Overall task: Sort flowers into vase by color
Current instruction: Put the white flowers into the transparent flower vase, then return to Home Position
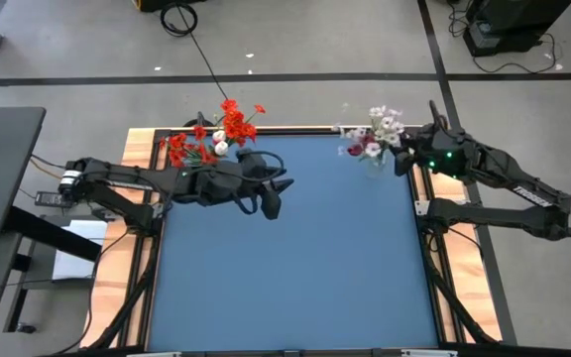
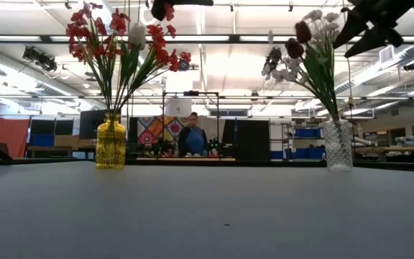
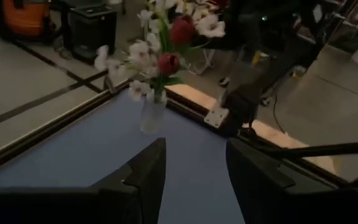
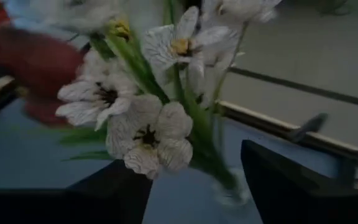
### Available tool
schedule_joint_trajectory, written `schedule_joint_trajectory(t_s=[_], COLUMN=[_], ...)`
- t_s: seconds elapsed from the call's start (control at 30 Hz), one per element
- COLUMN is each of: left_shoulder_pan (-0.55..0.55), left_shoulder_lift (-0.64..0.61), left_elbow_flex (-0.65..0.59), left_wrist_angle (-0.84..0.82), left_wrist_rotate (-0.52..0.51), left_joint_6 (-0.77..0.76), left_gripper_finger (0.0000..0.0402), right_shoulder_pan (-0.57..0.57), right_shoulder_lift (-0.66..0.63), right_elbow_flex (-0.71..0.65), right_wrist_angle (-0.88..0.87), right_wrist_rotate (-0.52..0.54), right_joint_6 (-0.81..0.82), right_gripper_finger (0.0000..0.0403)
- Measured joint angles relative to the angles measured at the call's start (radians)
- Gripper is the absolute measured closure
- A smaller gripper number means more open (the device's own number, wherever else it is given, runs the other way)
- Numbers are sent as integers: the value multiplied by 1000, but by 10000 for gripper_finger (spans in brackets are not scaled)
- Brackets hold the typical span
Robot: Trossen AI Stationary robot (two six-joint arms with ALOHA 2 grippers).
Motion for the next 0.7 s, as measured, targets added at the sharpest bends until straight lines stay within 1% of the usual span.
schedule_joint_trajectory(t_s=[0.07, 0.23, 0.33, 0.43, 0.53, 0.63, 0.7], left_shoulder_pan=[9, 24, 23, 23, 21, 21, 20], left_shoulder_lift=[-11, -12, -12, -12, -15, -28, -36], left_elbow_flex=[0, 0, 0, 0, 0, 0, 0], left_wrist_angle=[-17, -34, -38, -52, -62, -102, -118], left_wrist_rotate=[1, 7, 22, 23, 23, 25, 29], left_joint_6=[0, -3, -5, -14, -14, -14, -5], left_gripper_finger=[230, 230, 230, 230, 230, 230, 230], right_shoulder_pan=[-3, -12, -12, -12, -12, -9, -2], right_shoulder_lift=[0, -2, -12, -12, -9, -11, -13], right_elbow_flex=[3, 3, 4, 34, 75, 118, 146], right_wrist_angle=[-4, -5, -8, -52, -95, -96, -94], right_wrist_rotate=[35, -8, -8, -4, -59, -132, -163], right_joint_6=[-15, 1, 45, 69, 77, 90, 94], right_gripper_finger=[149, 147, 147, 147, 147, 147, 150])
